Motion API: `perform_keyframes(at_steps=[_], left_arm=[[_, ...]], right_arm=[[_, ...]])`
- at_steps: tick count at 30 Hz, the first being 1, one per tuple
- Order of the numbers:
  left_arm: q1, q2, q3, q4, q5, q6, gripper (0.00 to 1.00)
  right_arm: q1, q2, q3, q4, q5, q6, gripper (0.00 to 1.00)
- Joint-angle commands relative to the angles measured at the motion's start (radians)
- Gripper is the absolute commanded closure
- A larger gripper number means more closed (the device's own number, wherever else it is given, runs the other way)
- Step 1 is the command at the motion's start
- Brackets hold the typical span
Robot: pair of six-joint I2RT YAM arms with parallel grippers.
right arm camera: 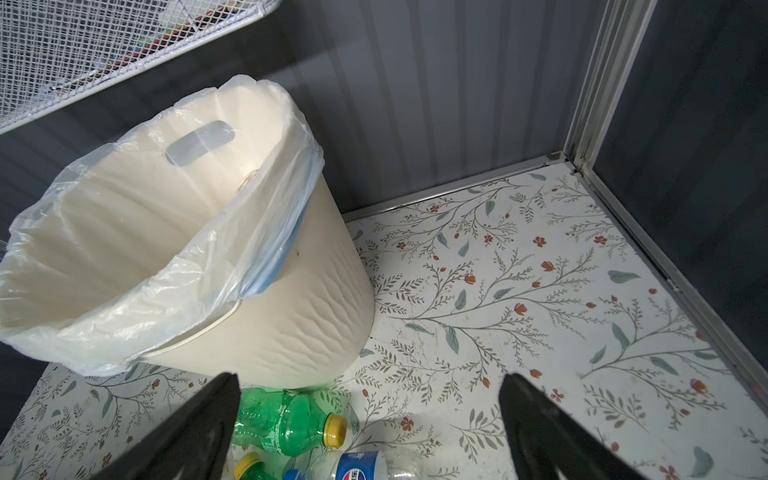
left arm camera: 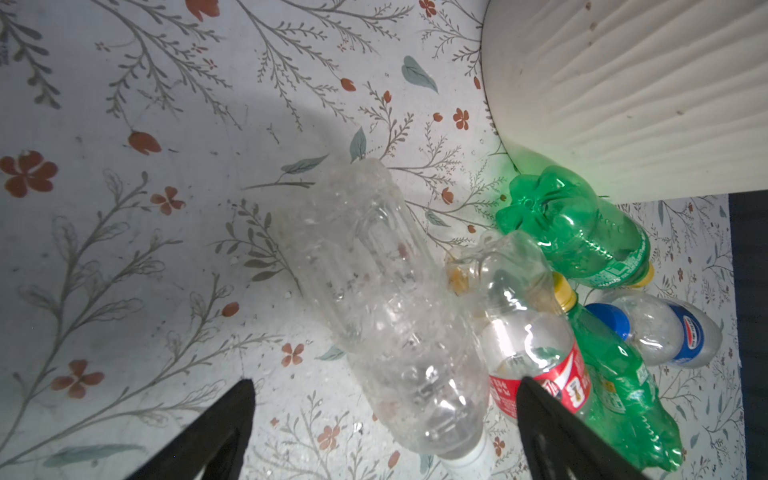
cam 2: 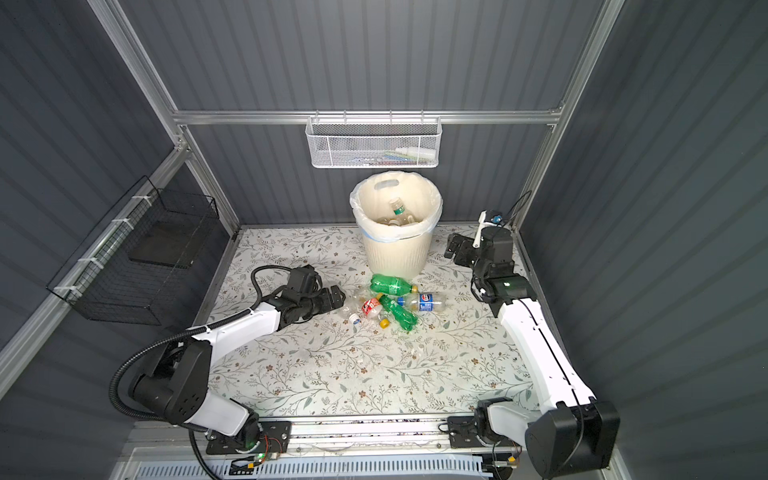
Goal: Throw the plastic bottles in the bin
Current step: 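Draw the right arm back while the left gripper reaches to a clear bottle, then close the left gripper on the clear unlabelled bottle and lift it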
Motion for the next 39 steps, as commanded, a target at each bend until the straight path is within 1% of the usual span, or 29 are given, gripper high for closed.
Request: perform_keyframes(at_steps=[1, 7, 12, 19, 23, 28, 33, 39], left_arm=[[-0.006, 0.04, 0.048, -0.024, 0.014, -0.033, 0.03], [-0.006, 0.108, 0.097, -0.026, 0.026, -0.064, 0.06], [-0.007, 0.143, 0.107, -0.026, 0.029, -0.068, 0.07], [-0.007, 0.178, 0.113, -0.027, 0.024, -0.063, 0.11], [-0.007, 0.192, 0.116, -0.033, 0.021, -0.056, 0.15], [-0.006, 0.191, 0.106, -0.036, 0.025, -0.056, 0.25], [-0.005, 0.173, 0.089, -0.051, 0.002, -0.04, 0.33], [-0.005, 0.134, 0.066, -0.042, -0.009, -0.011, 0.38]], right_arm=[[-0.012, -0.011, -0.03, 0.032, -0.016, 0.034, 0.01], [-0.031, 0.0, -0.056, 0.041, -0.043, 0.054, 0.01], [-0.032, 0.011, -0.07, 0.041, 0.013, 0.105, 0.01], [-0.046, 0.012, -0.106, 0.053, -0.019, 0.103, 0.01], [-0.055, 0.015, -0.116, 0.065, -0.045, 0.104, 0.01], [-0.061, 0.02, -0.121, 0.061, -0.048, 0.107, 0.01], [-0.066, 0.016, -0.126, 0.063, -0.057, 0.113, 0.01], [-0.066, 0.024, -0.145, 0.071, -0.118, 0.102, 0.01]])
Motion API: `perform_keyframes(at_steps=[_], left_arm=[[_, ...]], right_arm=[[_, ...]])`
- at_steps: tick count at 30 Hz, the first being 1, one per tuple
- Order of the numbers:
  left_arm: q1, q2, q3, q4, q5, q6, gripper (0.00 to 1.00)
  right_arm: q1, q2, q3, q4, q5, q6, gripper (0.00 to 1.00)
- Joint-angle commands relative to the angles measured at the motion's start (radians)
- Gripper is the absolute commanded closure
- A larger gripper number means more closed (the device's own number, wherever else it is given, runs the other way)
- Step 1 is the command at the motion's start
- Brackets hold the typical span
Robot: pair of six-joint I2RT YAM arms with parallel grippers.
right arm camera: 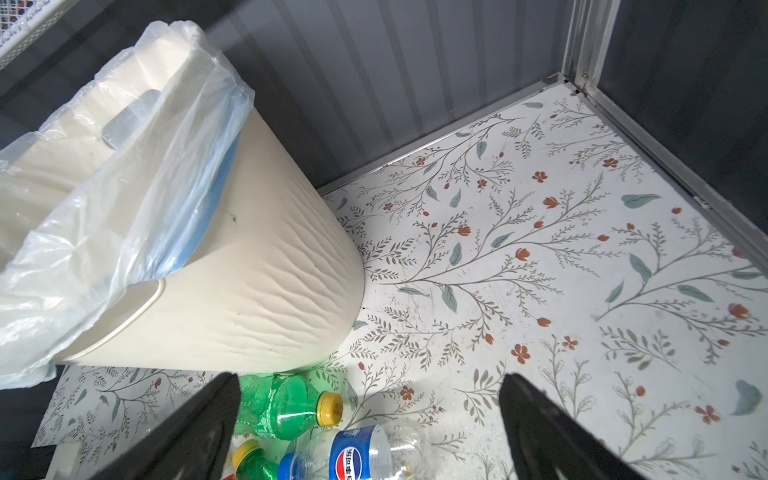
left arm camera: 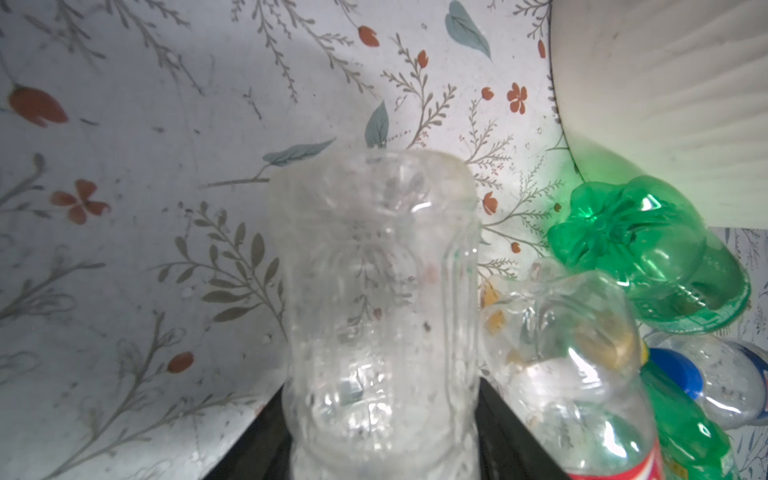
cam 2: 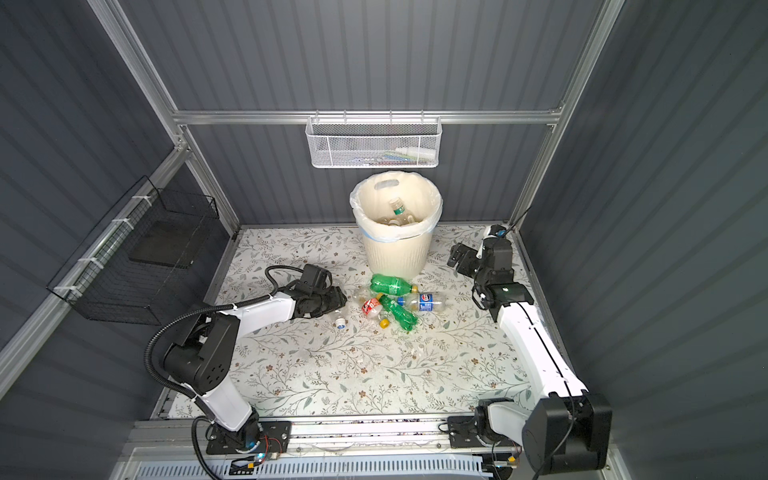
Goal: Throw the plastic bottles in the bin
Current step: 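Close the left gripper on the clear unlabelled bottle and lift it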
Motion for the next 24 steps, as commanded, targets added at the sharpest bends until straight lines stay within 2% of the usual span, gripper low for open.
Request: perform_keyframes(at_steps=[1, 16, 24], left_arm=[[-0.005, -0.047, -0.024, -0.029, -0.021, 0.037, 0.38], [0.012, -0.254, -0.118, 0.079, -0.033, 0.154, 0.38], [0.049, -0.436, -0.179, 0.123, -0.053, 0.223, 0.38]], right_arm=[[-0.005, 0.011, -0.028, 0.014, -0.051, -0.005, 0.01], [-0.001, 0.059, -0.074, -0.056, -0.17, -0.032, 0.03], [0.046, 0.111, -0.072, -0.074, -0.182, -0.025, 0.04]])
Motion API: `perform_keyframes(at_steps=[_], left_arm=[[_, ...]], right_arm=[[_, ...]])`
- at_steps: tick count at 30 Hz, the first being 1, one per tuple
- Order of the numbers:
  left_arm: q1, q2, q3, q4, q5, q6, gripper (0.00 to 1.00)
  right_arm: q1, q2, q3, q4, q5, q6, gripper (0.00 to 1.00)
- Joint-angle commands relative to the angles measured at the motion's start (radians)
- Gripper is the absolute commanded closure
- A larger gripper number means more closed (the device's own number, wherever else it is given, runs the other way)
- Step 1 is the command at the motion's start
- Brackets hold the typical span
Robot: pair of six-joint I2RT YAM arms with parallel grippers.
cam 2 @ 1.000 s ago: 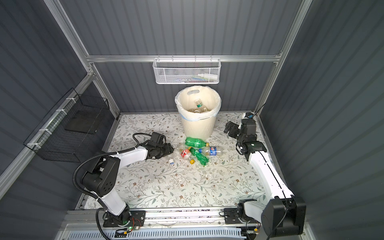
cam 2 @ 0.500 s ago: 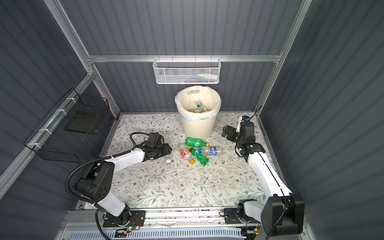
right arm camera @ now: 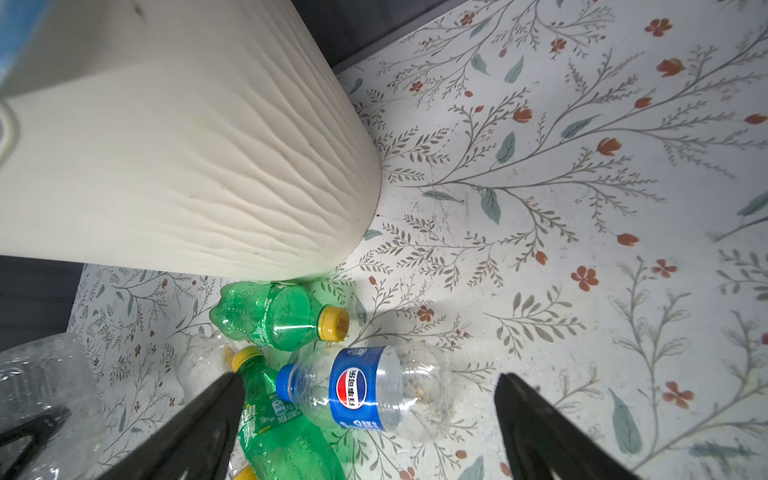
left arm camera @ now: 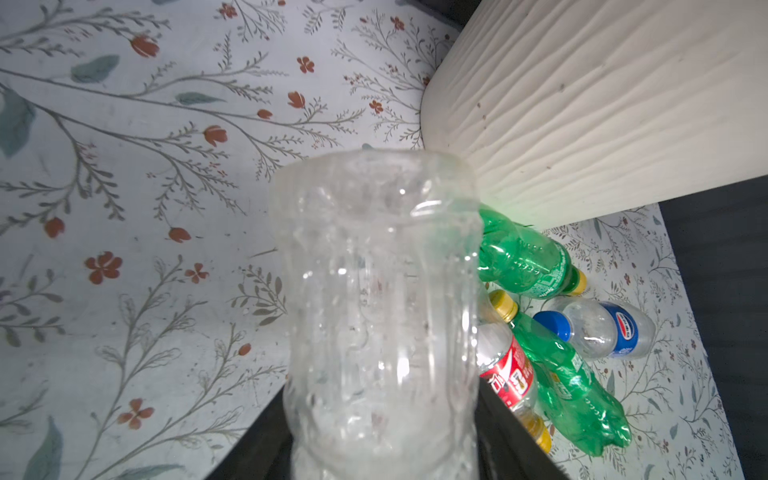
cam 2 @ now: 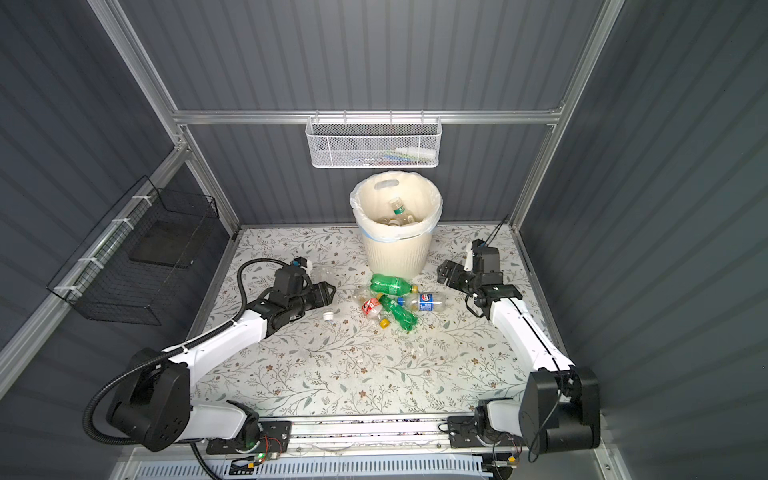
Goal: Throw the plastic bottles in the bin
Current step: 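Close the left gripper on the clear unlabelled bottle and lift it, then carry the clear bottle over the bin and open the left gripper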
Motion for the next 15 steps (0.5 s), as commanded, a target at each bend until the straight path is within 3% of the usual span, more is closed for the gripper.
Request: perform_keyframes(at_steps=[1, 8, 15], left_arm=[[0.012, -0.086, -0.018, 0.037, -0.031, 0.074, 0.38], [0.039, -0.269, -0.043, 0.063, -0.073, 0.219, 0.38], [0.05, -0.429, -0.061, 0.228, -0.102, 0.36, 0.38]], right_arm=[[0.029, 0.013, -0.011, -0.023, -0.009, -0.004, 0.04], [0.088, 0.038, -0.008, -0.027, 0.017, 0.004, 0.05], [0.104, 0.035, 0.01, -0.043, 0.05, -0.002, 0.04]])
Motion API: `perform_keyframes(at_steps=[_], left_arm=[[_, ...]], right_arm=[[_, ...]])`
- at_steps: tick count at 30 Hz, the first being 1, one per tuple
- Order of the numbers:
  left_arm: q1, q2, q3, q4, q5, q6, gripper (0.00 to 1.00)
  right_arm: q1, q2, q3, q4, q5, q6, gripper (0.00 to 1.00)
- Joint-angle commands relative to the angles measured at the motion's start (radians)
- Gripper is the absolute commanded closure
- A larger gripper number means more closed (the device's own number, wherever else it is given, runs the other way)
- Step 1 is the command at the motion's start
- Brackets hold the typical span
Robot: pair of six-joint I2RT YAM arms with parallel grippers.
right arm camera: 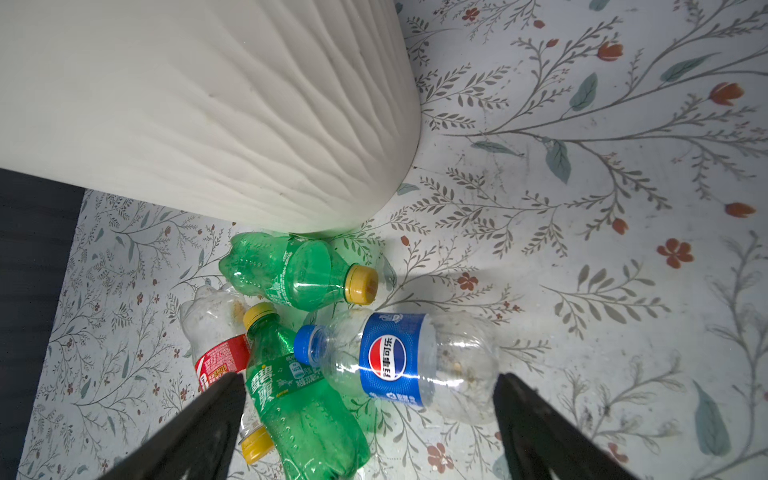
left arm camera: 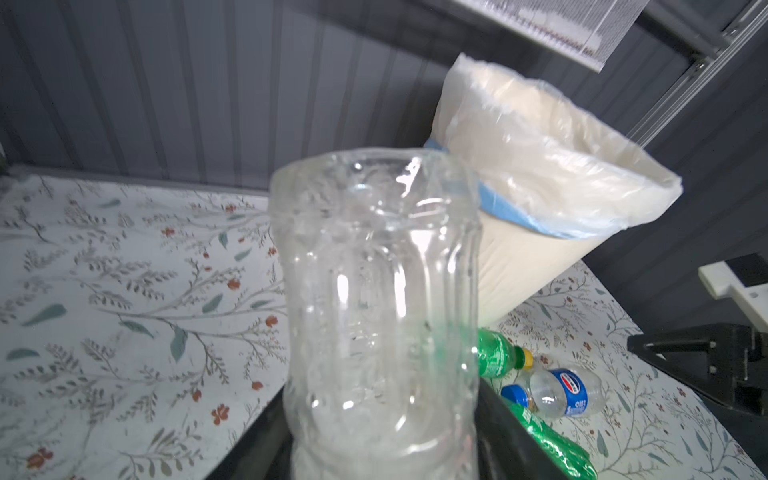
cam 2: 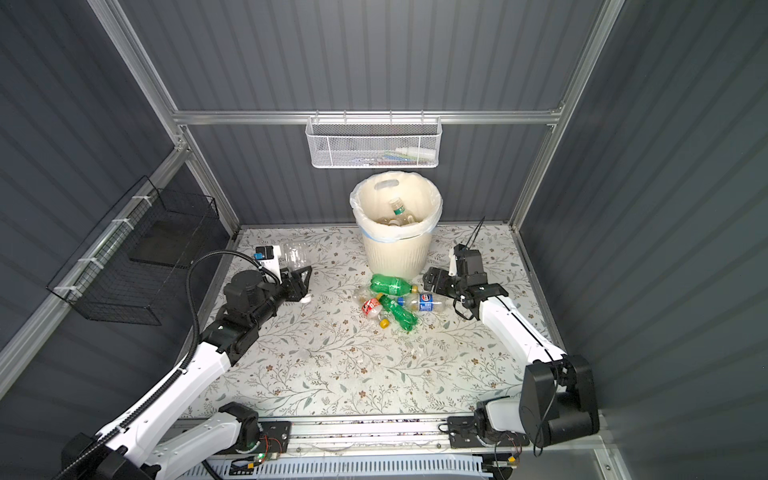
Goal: Throw the plastic bottles in the bin
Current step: 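Carry the clear bottle over the bin and open the left gripper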
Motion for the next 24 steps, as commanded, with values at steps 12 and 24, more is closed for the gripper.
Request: perform_keyframes(at_steps=[12, 24], left_arm=[[0.01, -0.003, 0.18, 0.359, 0.176, 0.247, 0.39], [-0.003, 0.81, 1.226, 0.171, 0.516, -0.006, 0.23]], right_arm=[[0.009, -0.069, -0.019, -0.014, 0.059, -0.005, 0.05], [0.014, -0.095, -0.052, 0.051, 0.038, 0.038, 0.05]])
